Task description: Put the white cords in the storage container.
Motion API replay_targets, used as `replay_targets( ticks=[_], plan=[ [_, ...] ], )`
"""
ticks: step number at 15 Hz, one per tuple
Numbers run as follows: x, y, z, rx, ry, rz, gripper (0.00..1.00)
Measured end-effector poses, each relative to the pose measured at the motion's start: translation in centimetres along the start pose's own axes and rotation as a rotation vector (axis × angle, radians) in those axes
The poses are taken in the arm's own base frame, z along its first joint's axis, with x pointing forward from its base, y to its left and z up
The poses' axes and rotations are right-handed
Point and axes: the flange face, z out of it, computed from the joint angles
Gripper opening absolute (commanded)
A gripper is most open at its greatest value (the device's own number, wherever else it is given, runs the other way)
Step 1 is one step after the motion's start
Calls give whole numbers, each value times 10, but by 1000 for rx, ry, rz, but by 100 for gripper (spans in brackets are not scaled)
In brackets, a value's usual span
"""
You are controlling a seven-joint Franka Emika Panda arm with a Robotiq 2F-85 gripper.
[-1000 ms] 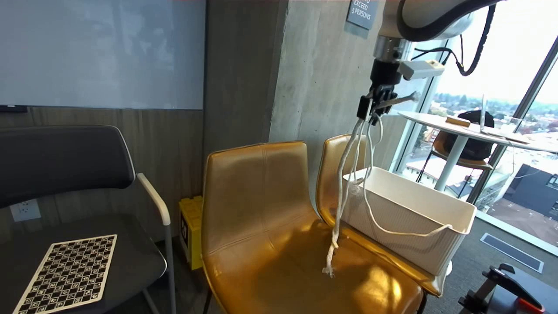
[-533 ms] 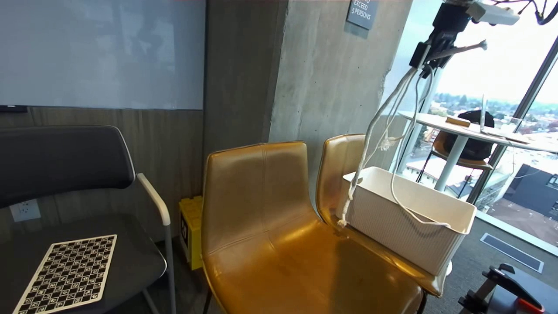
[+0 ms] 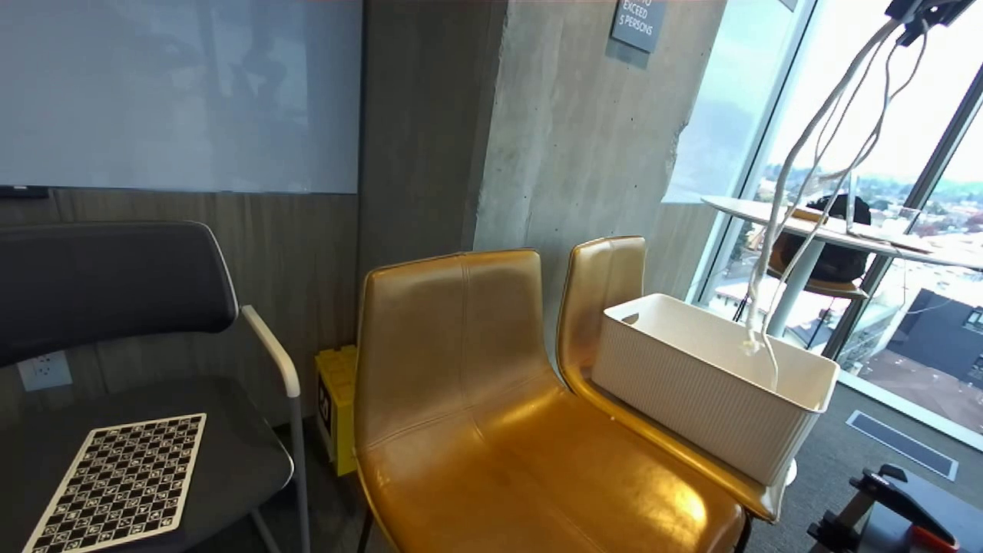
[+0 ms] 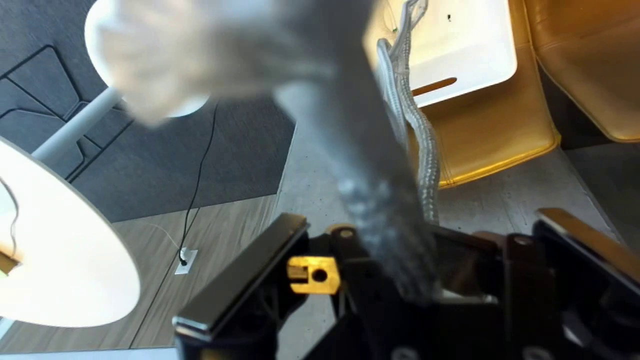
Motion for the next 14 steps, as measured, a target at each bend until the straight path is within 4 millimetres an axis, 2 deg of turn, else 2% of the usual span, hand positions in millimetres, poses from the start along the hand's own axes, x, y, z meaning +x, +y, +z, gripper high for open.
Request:
replay_targets(
  ticks=[1, 3, 9, 11, 14],
  plan=[
    [-7, 12, -8, 0, -4, -5, 0],
    [-17, 13, 1, 9, -32, -30, 0],
    [-39, -51, 95, 59, -170, -136, 0],
    [-44, -62, 113, 64, -195, -152, 0],
    [-50, -71, 127, 70, -214, -168, 0]
  ],
)
